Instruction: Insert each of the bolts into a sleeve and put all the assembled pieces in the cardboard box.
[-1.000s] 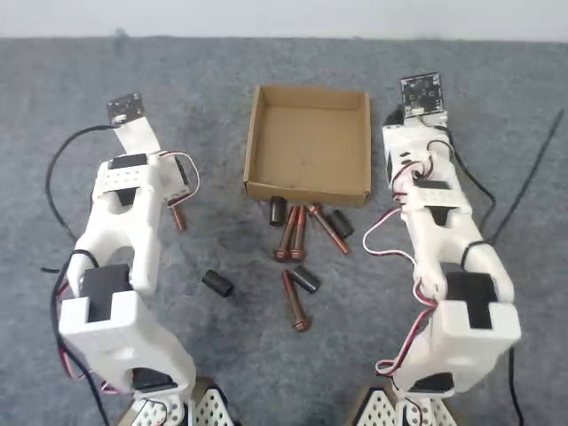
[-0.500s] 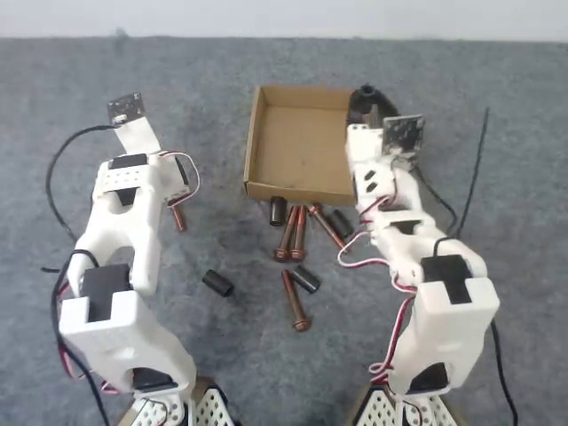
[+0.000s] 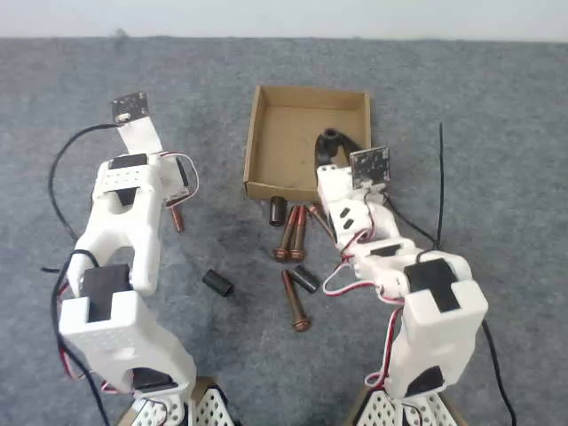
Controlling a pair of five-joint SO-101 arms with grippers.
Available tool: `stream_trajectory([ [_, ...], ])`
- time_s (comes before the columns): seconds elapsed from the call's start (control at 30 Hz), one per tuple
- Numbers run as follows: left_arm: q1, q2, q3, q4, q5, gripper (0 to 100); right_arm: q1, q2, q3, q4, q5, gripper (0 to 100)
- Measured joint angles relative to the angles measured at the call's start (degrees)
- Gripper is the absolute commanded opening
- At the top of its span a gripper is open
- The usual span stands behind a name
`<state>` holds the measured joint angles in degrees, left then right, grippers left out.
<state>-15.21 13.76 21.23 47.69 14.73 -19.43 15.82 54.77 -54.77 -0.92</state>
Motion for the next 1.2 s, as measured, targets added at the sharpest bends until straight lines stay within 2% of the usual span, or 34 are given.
stream_trajectory([
  [0.37, 0.0, 0.0, 0.0, 0.0, -0.18, 1, -6.15, -16.18, 17.49, 0.0, -6.86, 0.7],
  [0.53, 0.0, 0.0, 0.0, 0.0, -0.18, 1, -8.88, -19.25, 22.86, -0.44, -6.86, 0.7],
  [0.8, 0.0, 0.0, 0.0, 0.0, -0.18, 1, -11.16, -23.91, 33.32, -8.79, -6.86, 0.7],
  [1.0, 0.0, 0.0, 0.0, 0.0, -0.18, 1, -11.78, -29.36, 39.56, -9.32, -6.86, 0.7],
  [1.2, 0.0, 0.0, 0.0, 0.0, -0.18, 1, -12.31, -33.14, 39.65, -9.32, -6.95, 0.7],
])
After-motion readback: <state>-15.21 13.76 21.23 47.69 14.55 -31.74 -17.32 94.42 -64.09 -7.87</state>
